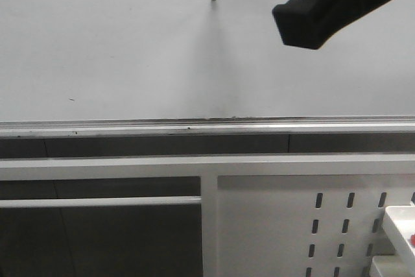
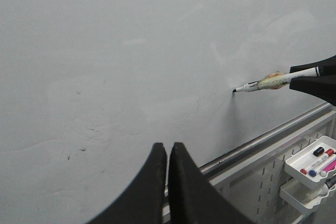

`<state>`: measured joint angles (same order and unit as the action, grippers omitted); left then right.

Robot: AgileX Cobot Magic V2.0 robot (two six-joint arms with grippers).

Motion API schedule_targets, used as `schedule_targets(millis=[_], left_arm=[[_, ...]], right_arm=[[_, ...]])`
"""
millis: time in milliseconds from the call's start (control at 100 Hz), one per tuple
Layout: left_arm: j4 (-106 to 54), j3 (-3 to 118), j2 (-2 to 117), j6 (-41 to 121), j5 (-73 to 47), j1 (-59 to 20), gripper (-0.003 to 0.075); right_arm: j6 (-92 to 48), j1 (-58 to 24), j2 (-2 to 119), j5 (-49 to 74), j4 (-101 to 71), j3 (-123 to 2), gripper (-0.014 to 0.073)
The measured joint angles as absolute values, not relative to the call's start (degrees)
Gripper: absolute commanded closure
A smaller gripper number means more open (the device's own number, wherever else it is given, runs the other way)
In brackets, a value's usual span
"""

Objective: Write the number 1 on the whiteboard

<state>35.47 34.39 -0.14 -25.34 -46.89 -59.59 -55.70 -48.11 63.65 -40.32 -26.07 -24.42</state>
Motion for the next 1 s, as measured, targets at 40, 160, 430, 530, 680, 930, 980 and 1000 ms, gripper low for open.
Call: schedule_targets(millis=[40, 160, 430, 530, 680, 930, 980, 1000], left_arm=[[35.5, 34.4, -0.1, -25.3, -46.9, -59.6, 0.074], [35.5, 34.4, -0.1, -25.3, -46.9, -59.6, 0.074], [35.5, 34.4, -0.1, -25.3, -46.9, -59.6, 0.074], [35.5, 34.4, -0.1, -25.3, -46.9, -59.6, 0.074], [35.5, 33.4, -0.1, -25.3, -46.7, -59.6, 0.074], [34.4, 32.2, -0.1, -25.3, -46.6, -59.6, 0.074], [34.3, 32.2, -0.1, -25.3, -46.6, -59.6, 0.074], [34.2, 32.2, -0.1, -25.3, -46.5, -59.6, 0.074]], right_arm=[[-56.3, -48.1, 64.0, -40.6, -26.1, -24.5, 0.0664], [-57.3, -48.1, 65.1, -40.6, -26.3, -25.6, 0.0664], [-58.8, -48.4, 65.5, -40.9, -29.2, -26.0, 0.0664], [-58.8, -48.8, 66.6, -41.5, -30.5, -26.3, 0.0664], [-58.8, -48.8, 71.6, -39.6, -31.6, -26.3, 0.0664], [-58.8, -48.8, 78.6, -37.3, -34.4, -26.4, 0.0664], [-58.8, -48.8, 78.7, -37.3, -34.3, -26.4, 0.0664], [-58.8, -48.8, 78.7, -37.3, -34.4, -26.4, 0.0664]])
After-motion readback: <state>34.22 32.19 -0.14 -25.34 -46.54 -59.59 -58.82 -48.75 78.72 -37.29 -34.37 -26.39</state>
